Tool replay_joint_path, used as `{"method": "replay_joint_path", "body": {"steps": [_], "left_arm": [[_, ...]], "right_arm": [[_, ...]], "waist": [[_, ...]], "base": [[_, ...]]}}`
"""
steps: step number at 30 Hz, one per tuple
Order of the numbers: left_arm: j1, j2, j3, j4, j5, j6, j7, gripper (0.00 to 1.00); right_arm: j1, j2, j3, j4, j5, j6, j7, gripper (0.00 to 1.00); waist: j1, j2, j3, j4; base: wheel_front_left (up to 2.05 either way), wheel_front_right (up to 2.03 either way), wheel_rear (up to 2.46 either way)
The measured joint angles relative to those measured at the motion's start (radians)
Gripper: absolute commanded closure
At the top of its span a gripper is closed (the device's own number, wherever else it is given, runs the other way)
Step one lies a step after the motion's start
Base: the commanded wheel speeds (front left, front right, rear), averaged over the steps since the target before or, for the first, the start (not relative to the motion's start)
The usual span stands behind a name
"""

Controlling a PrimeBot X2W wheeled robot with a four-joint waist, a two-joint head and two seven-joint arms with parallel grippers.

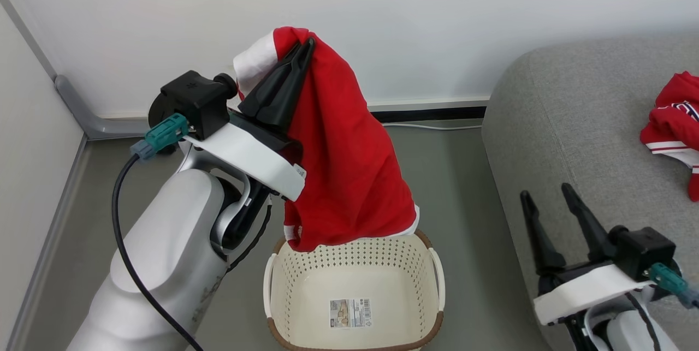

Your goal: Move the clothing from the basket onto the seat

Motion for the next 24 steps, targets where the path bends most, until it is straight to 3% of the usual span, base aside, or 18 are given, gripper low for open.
{"method": "replay_joint_path", "body": {"steps": [5, 14, 24], "left_arm": [[-0.011, -0.004, -0.006, 0.000, 0.000, 0.000, 0.000, 1.00], [-0.026, -0.019, -0.026, -0.001, 0.000, 0.000, 0.000, 1.00], [-0.047, -0.044, -0.058, 0.007, 0.000, 0.000, -0.013, 1.00]], "right_arm": [[-0.028, -0.025, 0.112, -0.039, 0.031, 0.000, 0.000, 0.00], [-0.221, -0.106, 0.373, -0.071, 0.111, 0.000, 0.000, 0.00], [-0.364, -0.105, 0.592, 0.015, 0.309, 0.000, 0.000, 0.00]], "waist": [[0.0001, 0.0000, 0.005, -0.001], [0.0000, 0.0000, 0.018, 0.010], [0.0000, 0.0000, 0.034, 0.036]], "base": [[0.00, 0.00, 0.00], [0.00, 0.00, 0.00], [0.00, 0.00, 0.00]]}}
